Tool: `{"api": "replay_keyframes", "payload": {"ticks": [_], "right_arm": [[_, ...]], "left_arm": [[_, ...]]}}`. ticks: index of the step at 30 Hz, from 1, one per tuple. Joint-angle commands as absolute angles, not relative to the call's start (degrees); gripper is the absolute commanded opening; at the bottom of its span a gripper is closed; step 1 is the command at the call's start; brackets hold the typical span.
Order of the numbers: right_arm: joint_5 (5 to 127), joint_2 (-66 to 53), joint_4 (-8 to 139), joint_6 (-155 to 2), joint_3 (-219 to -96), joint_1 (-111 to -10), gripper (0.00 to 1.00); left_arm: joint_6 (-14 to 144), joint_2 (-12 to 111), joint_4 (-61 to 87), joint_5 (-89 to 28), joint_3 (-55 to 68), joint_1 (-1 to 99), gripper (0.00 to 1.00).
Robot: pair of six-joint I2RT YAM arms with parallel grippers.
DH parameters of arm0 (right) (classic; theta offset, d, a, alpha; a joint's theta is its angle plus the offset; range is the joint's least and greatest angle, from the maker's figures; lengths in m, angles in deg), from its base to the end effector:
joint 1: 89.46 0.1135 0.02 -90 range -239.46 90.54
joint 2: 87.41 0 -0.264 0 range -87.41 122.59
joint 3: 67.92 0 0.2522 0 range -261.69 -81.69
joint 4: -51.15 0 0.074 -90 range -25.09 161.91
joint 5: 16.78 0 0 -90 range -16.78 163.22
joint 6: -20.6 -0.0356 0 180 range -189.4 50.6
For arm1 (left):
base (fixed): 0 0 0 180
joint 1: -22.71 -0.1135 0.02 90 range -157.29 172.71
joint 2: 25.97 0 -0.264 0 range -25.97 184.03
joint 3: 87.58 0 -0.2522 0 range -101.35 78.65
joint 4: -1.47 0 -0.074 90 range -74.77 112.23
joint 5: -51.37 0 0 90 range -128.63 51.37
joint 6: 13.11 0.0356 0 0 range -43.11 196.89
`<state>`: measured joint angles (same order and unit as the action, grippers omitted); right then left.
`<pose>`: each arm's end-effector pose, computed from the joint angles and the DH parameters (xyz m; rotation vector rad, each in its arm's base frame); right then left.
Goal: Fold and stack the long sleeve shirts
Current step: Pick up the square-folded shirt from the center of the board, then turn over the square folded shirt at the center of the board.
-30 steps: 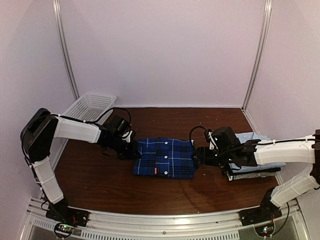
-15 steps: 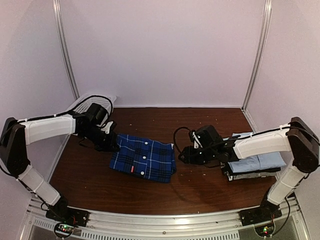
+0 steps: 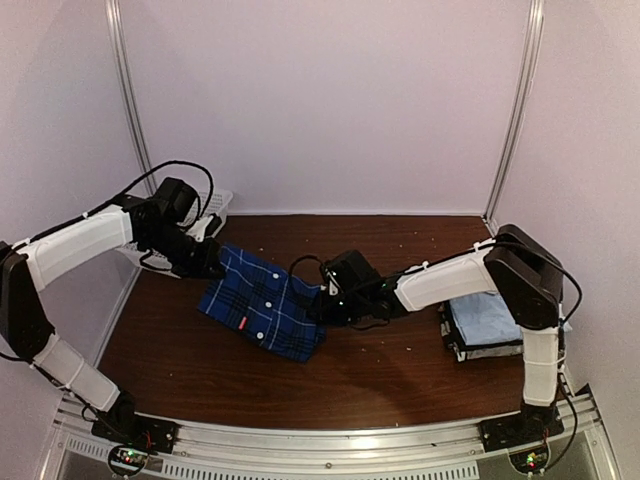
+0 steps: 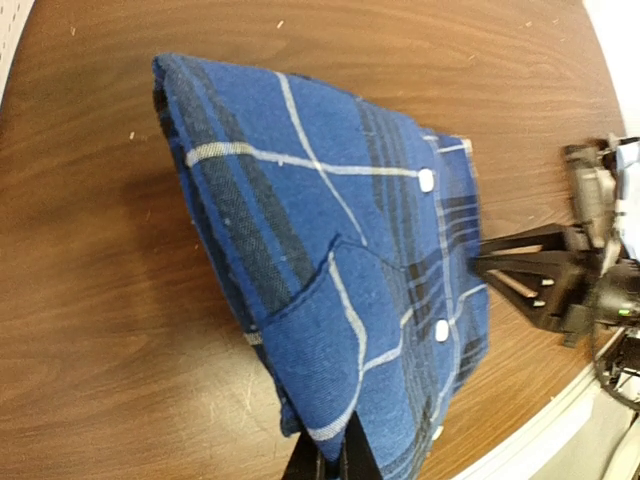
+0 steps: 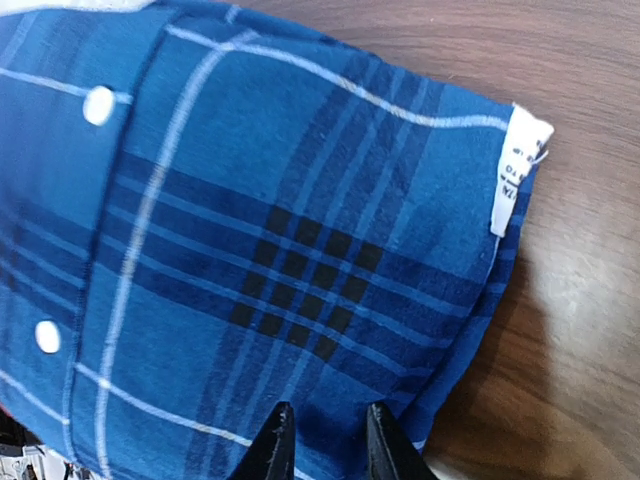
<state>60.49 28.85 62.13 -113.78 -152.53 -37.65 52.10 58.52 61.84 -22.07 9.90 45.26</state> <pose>0.2606 0.3440 0.1443 -0.2905 2.5429 1.0250 0.2703 -0.1232 0.2718 0.0447 2.7459 -0.6370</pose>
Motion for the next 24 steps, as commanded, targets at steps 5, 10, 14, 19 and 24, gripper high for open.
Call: {"api": "replay_keyframes", "payload": {"ticks": [5, 10, 14, 19, 24], "right_arm": [[55.3, 39.5, 59.9, -116.6, -163.6, -35.9, 0.25], [48.7, 47.3, 53.7, -119.8, -174.6, -34.9, 0.26], [44.4, 50.7, 43.7, -125.0, -177.5, -35.1, 0.27], [40.2, 51.4, 33.7, -129.5, -174.2, -36.9, 0.31], [39.9, 48.4, 31.1, -129.6, -168.5, -38.3, 0.32]], "left_arm": [[52.0, 58.8, 59.7, -15.0, -0.3, 47.1, 0.00], [49.0, 65.8, 56.8, -12.1, -10.2, 52.3, 0.00], [45.4, 71.1, 53.2, -11.4, -13.4, 55.3, 0.00], [42.5, 74.0, 48.2, -10.4, -10.6, 56.0, 0.00], [42.0, 75.4, 46.8, -10.4, -9.9, 56.5, 0.00]]}}
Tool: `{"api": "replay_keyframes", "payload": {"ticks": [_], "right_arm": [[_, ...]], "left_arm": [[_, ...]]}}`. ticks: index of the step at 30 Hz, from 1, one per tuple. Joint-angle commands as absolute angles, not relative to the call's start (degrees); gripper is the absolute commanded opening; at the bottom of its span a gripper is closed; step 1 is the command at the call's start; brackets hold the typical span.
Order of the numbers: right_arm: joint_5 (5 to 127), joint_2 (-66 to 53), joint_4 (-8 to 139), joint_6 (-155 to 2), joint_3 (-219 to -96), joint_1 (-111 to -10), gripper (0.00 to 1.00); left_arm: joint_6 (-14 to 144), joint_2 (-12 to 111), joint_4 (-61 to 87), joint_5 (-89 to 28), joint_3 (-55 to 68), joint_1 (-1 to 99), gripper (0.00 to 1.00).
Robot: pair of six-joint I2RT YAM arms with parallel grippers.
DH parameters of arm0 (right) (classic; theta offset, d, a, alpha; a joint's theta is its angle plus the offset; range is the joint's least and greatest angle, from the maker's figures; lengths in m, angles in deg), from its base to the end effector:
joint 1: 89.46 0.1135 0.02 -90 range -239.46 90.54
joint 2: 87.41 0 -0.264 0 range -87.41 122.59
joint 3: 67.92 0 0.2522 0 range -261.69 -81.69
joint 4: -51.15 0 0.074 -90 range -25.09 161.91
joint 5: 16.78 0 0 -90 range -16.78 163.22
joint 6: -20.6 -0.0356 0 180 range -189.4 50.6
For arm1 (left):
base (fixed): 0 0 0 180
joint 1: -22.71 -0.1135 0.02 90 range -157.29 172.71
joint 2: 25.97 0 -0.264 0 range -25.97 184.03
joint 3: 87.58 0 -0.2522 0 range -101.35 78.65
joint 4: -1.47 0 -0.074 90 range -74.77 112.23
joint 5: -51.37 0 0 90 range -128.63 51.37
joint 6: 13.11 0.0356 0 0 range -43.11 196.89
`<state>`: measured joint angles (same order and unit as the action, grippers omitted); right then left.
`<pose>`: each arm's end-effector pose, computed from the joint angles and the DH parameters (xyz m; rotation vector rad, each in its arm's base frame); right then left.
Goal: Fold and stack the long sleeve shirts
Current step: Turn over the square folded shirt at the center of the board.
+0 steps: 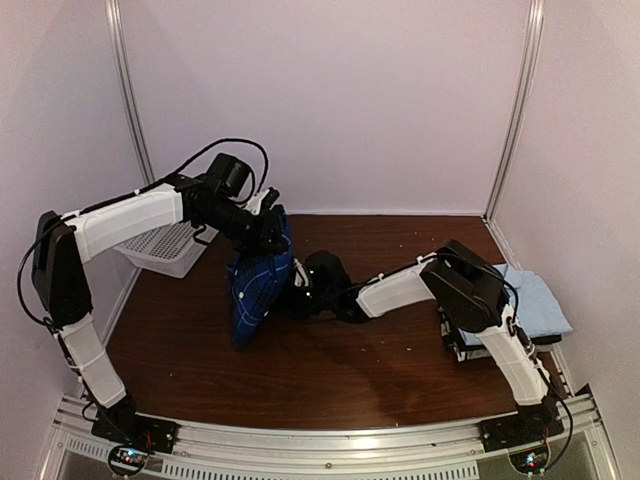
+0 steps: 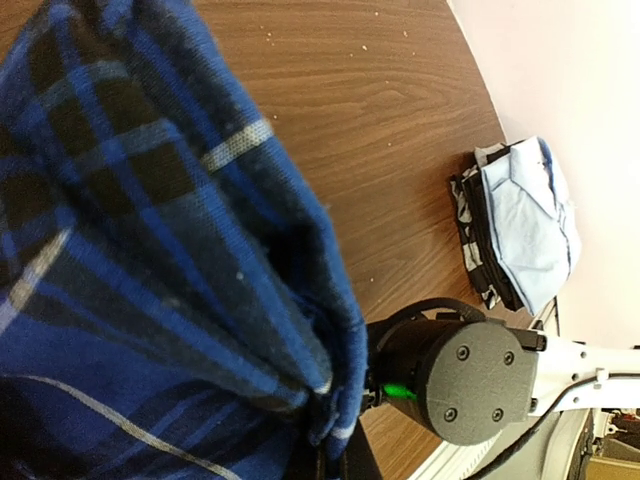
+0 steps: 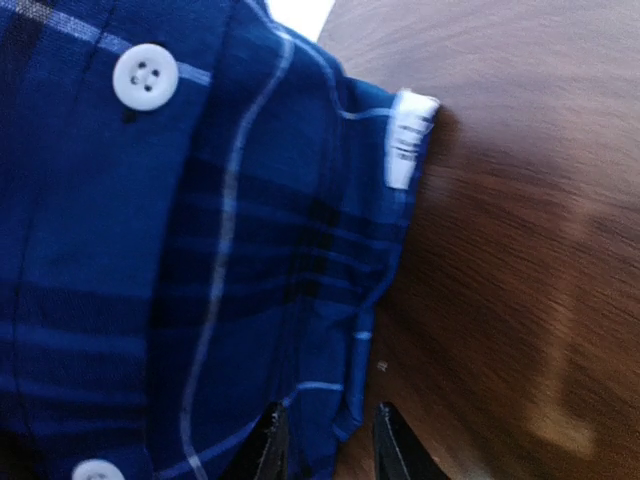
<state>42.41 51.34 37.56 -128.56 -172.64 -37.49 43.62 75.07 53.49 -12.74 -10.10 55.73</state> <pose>0.3094 0.4252 0.1099 -0.2950 2.3224 1.6753 0.3186 -0.2256 0.2973 0.2103 2.6211 -1.0183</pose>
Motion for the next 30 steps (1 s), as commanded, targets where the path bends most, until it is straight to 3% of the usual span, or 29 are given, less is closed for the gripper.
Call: {"api": "replay_keyframes", "payload": {"ticks": [1, 9, 19, 20, 24, 26, 30], "right_arm": [[40.4, 47.5, 31.2, -129.1, -167.3, -38.4, 0.32], [47.7, 36.4, 37.3, -124.7, -157.1, -40.1, 0.32], [72.1, 6.7, 66.9, -113.5, -141.7, -42.7, 0.49], [74.8, 3.4, 68.8, -113.3, -139.4, -43.1, 0.51], [80.4, -7.0, 73.2, -113.2, -131.1, -45.6, 0.59], [79.6, -9.5, 73.3, -112.5, -128.3, -46.5, 0.63], [75.2, -7.7, 72.8, -111.0, -127.6, -46.4, 0.68]], "left_arm": [[42.0, 75.6, 46.6, -10.4, -9.9, 56.6, 0.00], [42.2, 76.6, 45.7, -9.7, -10.2, 57.3, 0.00], [41.1, 88.5, 39.3, -6.7, -15.8, 64.6, 0.00], [40.8, 91.1, 39.2, -6.5, -18.2, 66.2, 0.06], [38.7, 100.8, 39.4, -5.6, -28.7, 71.2, 0.51], [37.9, 101.9, 39.4, -5.9, -30.7, 71.7, 0.59], [38.7, 99.9, 41.8, -10.6, -30.8, 70.6, 0.62]]}}
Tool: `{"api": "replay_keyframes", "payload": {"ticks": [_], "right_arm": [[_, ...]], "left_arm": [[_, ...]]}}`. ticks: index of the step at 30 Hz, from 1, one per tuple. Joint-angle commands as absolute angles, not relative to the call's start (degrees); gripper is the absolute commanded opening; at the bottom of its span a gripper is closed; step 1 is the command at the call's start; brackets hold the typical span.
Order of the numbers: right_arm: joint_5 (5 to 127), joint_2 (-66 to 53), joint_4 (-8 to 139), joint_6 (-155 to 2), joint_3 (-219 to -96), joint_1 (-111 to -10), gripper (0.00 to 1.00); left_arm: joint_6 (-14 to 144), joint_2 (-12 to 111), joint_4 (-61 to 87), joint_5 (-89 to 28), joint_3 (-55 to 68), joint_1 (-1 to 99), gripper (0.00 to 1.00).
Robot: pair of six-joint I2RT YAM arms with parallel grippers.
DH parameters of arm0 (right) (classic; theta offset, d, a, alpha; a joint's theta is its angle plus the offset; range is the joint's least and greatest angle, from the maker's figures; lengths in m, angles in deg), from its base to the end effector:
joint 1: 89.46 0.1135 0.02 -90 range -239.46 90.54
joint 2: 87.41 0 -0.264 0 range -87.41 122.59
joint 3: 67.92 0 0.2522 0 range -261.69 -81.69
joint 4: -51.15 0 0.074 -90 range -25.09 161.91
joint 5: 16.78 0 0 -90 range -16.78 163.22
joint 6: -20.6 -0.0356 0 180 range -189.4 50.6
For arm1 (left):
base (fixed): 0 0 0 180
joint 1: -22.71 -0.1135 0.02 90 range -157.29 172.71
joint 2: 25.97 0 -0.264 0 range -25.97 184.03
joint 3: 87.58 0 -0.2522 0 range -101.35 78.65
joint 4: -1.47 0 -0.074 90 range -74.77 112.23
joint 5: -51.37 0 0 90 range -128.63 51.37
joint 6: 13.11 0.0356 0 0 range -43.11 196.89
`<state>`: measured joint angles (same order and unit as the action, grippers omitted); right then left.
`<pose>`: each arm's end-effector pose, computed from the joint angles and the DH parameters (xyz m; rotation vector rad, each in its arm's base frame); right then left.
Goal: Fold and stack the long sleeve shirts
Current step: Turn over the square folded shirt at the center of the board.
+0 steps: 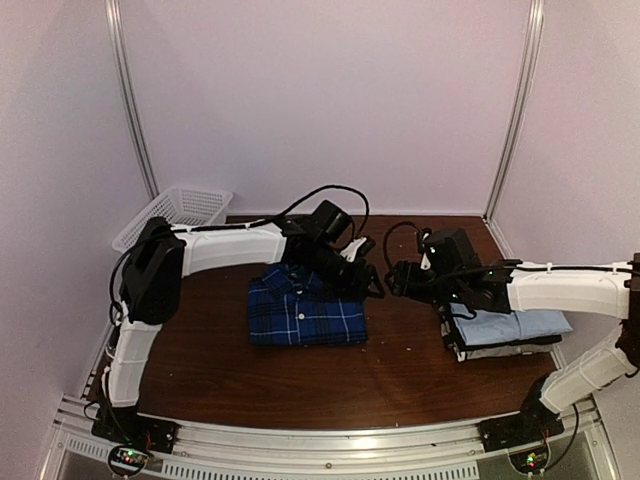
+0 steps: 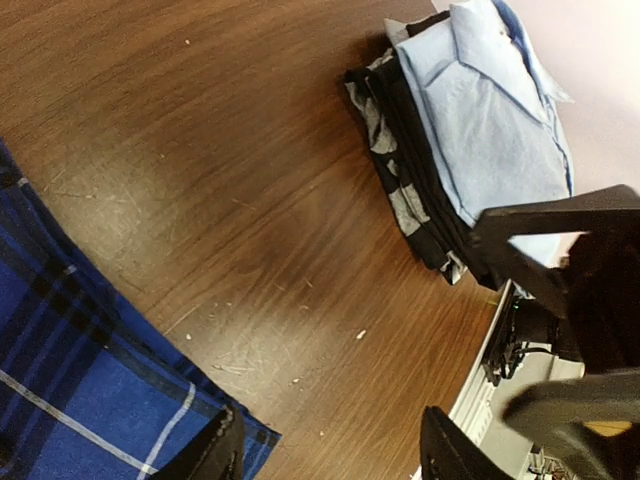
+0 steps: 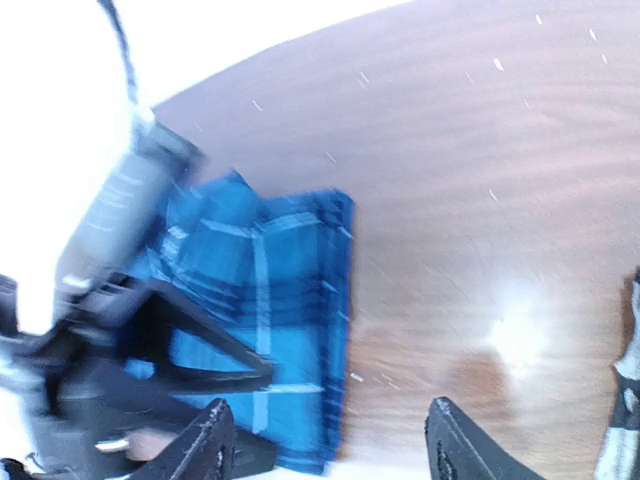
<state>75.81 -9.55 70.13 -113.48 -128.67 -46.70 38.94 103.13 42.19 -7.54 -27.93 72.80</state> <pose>0.2170 0.1985 0.2329 0.0533 2.3156 0.7715 0.3090 -0.3981 0.2006 0.5669 2.6822 -1.2452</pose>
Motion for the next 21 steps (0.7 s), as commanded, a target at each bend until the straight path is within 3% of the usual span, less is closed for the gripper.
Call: {"api": "replay_keyframes", "payload": {"ticks": [1, 14, 21], "right_arm": [[74.0, -6.5, 72.2, -110.6, -127.8, -46.3, 0.68], [66.9, 9.7, 69.1, -106.1, -137.1, -45.0, 0.69], [66.2, 17.2, 69.7, -103.8, -144.9, -47.0, 0.70]], "left_arm": [[38.8, 98.6, 42.3, -11.7, -29.4, 70.0, 0.62], [37.7, 73.6, 35.2, -20.8, 8.8, 55.6, 0.61], [39.0, 69.9, 33.1, -20.7, 17.4, 49.8, 0.65]]}}
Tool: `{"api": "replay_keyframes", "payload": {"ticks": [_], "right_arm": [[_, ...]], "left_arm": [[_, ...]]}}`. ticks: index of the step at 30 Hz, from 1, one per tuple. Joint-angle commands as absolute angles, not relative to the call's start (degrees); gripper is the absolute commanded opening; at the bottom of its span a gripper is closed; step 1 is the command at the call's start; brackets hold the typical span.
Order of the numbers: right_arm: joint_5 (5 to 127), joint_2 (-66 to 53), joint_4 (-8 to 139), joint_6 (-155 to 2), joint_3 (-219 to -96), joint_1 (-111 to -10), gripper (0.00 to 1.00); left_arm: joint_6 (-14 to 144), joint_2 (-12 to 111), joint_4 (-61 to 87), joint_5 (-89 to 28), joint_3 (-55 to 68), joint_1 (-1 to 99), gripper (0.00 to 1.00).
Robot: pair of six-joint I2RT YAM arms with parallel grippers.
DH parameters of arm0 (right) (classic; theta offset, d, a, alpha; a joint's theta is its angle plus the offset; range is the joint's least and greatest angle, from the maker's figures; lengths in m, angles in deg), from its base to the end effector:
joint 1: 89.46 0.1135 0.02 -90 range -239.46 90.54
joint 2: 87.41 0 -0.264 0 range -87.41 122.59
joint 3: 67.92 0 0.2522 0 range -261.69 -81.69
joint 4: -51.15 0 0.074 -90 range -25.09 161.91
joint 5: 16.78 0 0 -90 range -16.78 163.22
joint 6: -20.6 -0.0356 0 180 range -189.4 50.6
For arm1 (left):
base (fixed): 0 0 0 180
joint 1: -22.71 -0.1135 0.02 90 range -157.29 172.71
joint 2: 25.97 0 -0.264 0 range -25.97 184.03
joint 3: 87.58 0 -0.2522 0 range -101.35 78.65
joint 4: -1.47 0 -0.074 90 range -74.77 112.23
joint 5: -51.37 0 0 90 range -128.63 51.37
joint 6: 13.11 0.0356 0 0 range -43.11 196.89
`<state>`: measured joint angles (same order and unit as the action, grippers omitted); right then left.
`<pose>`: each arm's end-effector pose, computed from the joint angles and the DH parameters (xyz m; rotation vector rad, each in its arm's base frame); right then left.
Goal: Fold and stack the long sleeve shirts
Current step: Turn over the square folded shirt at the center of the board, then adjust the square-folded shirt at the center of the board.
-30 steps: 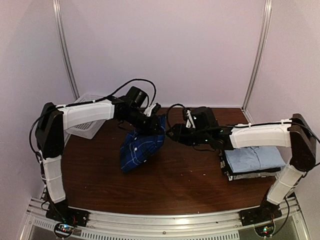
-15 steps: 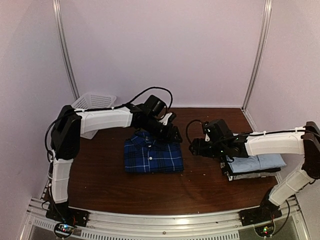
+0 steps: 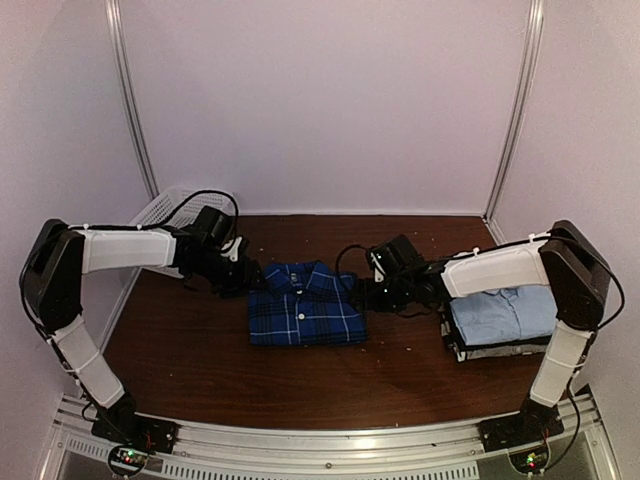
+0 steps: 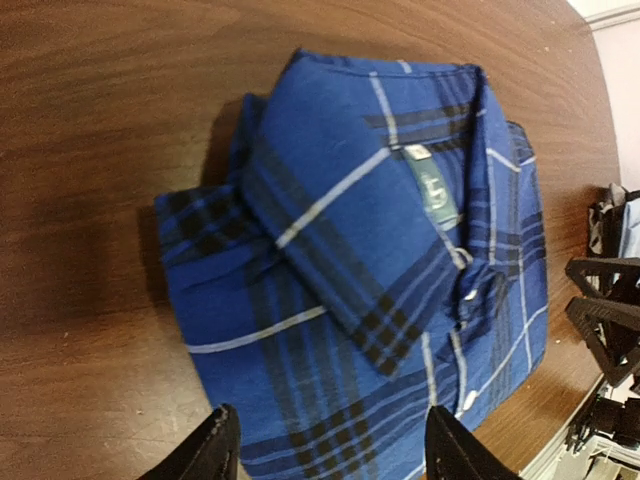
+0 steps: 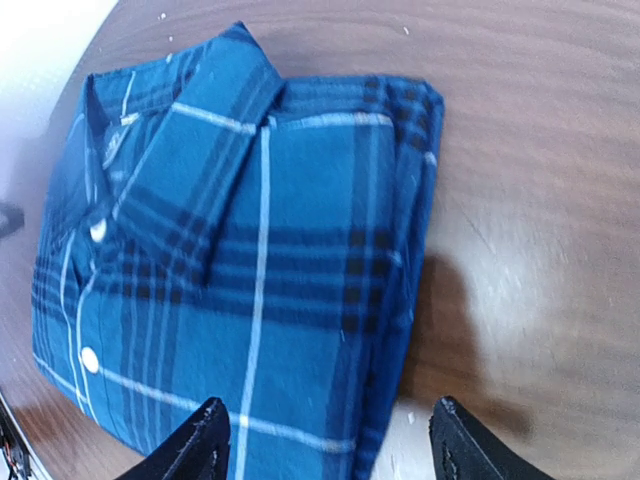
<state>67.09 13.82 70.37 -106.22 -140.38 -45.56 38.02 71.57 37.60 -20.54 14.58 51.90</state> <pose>0.2609 0.2563 0.1698 -0.2098 2.5427 0.7383 0.3025 -0.1816 0.2010 -0.0963 2.7040 -0.8214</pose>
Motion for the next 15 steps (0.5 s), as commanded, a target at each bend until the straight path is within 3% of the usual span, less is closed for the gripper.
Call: {"api": "replay_keyframes", "payload": {"ticks": [1, 5, 15], "right_arm": [[66.3, 18.2, 70.0, -103.4, -146.0, -47.4, 0.70], [66.0, 21.8, 71.0, -102.5, -149.5, -48.7, 0.70], [66.3, 30.1, 74.2, -100.9, -156.7, -49.4, 0.68]], "left_arm": [[39.3, 70.2, 32.7, -20.3, 17.9, 49.4, 0.69], [39.8, 72.5, 30.6, -19.0, 18.5, 48.4, 0.77], [39.5, 81.1, 25.1, -15.5, 16.9, 48.4, 0.73]]}}
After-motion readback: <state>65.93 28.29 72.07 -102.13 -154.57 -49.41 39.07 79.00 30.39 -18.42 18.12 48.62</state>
